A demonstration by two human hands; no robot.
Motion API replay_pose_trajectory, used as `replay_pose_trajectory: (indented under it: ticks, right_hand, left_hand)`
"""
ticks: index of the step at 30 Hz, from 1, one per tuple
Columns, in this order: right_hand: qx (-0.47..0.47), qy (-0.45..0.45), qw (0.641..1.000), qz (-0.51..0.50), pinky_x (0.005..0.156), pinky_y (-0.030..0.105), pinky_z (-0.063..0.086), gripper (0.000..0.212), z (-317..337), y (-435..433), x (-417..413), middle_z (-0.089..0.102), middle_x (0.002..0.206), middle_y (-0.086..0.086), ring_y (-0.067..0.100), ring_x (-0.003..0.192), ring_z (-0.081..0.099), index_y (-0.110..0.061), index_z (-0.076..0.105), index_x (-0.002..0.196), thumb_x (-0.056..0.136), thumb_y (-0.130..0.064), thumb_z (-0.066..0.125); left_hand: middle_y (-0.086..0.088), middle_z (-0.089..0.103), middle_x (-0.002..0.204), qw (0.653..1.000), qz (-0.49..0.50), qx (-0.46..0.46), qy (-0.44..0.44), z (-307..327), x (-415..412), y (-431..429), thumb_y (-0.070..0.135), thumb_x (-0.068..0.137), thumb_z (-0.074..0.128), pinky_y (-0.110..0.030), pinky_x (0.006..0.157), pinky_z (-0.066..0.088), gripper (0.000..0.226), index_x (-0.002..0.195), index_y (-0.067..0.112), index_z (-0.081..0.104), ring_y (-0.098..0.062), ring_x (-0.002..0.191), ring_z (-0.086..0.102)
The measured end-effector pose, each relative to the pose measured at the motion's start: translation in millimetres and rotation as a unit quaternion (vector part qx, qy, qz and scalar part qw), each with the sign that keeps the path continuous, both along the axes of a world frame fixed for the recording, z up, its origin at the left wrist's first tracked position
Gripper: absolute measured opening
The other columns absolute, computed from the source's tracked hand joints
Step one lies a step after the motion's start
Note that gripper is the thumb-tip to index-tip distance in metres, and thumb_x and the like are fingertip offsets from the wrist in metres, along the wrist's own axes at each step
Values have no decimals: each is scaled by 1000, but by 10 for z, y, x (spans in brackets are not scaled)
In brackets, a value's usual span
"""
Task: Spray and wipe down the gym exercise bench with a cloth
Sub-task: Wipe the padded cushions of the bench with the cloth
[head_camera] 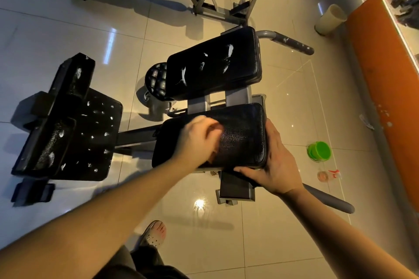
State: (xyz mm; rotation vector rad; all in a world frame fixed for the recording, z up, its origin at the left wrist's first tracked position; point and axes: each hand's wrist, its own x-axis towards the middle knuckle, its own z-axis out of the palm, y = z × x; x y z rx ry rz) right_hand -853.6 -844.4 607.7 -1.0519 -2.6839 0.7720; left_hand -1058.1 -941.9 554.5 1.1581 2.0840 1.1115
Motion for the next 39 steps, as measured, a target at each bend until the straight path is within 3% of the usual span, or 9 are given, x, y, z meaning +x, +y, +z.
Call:
replay_pose_trajectory:
  ticks: [4, 7, 12, 19, 25, 28, 31, 36, 39]
  right_hand:
    - [-3, 3, 1000, 4, 100, 42, 57, 129, -13, 10, 9, 21, 167, -14, 13, 138, 48, -26, 7, 164, 68, -72, 82]
    - [-2, 4, 1000, 3, 99, 37, 57, 130, 9, 1, -10, 23, 166, -15, 10, 136, 49, -26, 7, 163, 68, -72, 82]
    - [4, 4, 1000, 3, 93, 32, 58, 128, 45, -26, -29, 24, 166, -11, 7, 130, 52, -25, 10, 163, 68, -71, 82]
    - [5, -10, 1000, 5, 102, 38, 55, 132, 2, 10, 8, 19, 168, -13, 13, 137, 49, -24, 4, 164, 68, -80, 75]
    - [3, -2, 1000, 1, 96, 8, 41, 126, 31, -35, -2, 23, 161, -21, -5, 124, 43, -32, 2, 161, 69, -80, 74]
    - [0, 6, 1000, 5, 97, -4, 30, 127, 39, -33, -12, 15, 158, -29, -11, 127, 36, -32, 2, 161, 69, -75, 78]
    - [-4, 2, 1000, 4, 100, -3, 27, 128, 39, -38, -4, 16, 162, -23, -9, 129, 35, -28, 4, 163, 69, -76, 78]
    - [-8, 12, 1000, 7, 94, 0, 37, 127, 48, -29, -19, 19, 156, -29, -9, 124, 43, -32, 3, 161, 69, -71, 81]
    - [11, -1, 1000, 6, 98, 14, 48, 129, 9, -4, 5, 22, 164, -16, -1, 130, 47, -26, 4, 163, 70, -73, 80]
  left_hand:
    - [-3, 71, 95, 982, 129, -136, -22, -354, -550, -3, 23, 95, 67, -28, 72, 45, 12, 101, 17, 75, -24, 92, 68]
    - [2, 70, 95, 991, 97, -64, -63, 7, -222, 332, 26, 94, 69, -16, 66, 41, 11, 101, 21, 75, -16, 89, 66]
    - [11, 61, 108, 994, -77, 48, -53, 363, 391, 207, 28, 97, 67, -17, 87, 45, 19, 115, 24, 70, -6, 103, 56]
    - [-1, 67, 112, 994, 89, -63, -8, 3, -294, 628, 26, 96, 67, -27, 88, 45, 22, 115, 15, 72, -20, 108, 62]
    - [9, 61, 114, 991, -109, 71, -18, 456, 338, 450, 27, 99, 64, -20, 93, 42, 21, 119, 21, 69, -9, 108, 55]
    - [8, 60, 113, 999, -39, 8, -11, 219, -23, 660, 28, 99, 64, -27, 93, 43, 21, 117, 20, 70, -11, 111, 53]
    - [1, 64, 118, 998, 49, -24, -36, 186, -128, 857, 28, 98, 66, -31, 94, 47, 25, 119, 16, 70, -19, 114, 58]
    - [10, 61, 108, 984, -144, 91, -43, 445, 355, 277, 25, 97, 67, -22, 89, 50, 19, 115, 20, 69, -8, 102, 60]
    - [8, 60, 105, 979, -175, 107, 1, 407, 227, 362, 23, 98, 65, -28, 91, 51, 17, 113, 17, 70, -10, 99, 60]
